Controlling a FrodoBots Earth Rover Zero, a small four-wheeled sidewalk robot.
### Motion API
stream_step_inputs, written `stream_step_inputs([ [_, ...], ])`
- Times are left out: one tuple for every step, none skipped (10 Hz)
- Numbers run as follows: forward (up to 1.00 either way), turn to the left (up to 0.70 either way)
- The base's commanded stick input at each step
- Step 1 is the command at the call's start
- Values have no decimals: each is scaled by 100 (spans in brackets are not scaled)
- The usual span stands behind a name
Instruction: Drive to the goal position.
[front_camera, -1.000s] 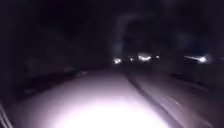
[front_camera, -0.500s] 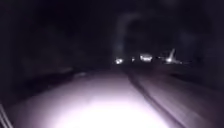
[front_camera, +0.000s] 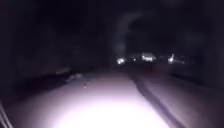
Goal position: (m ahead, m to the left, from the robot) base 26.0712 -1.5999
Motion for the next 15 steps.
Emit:
stream_step_inputs([
  [100, 0],
  [100, 0],
  [100, 0],
  [100, 0],
  [100, 0],
  [100, 0],
  [100, 0],
  [100, 0],
  [100, 0],
  [100, 0],
  [100, 0],
  [100, 0],
  [100, 0],
  [100, 0],
  [100, 0],
])
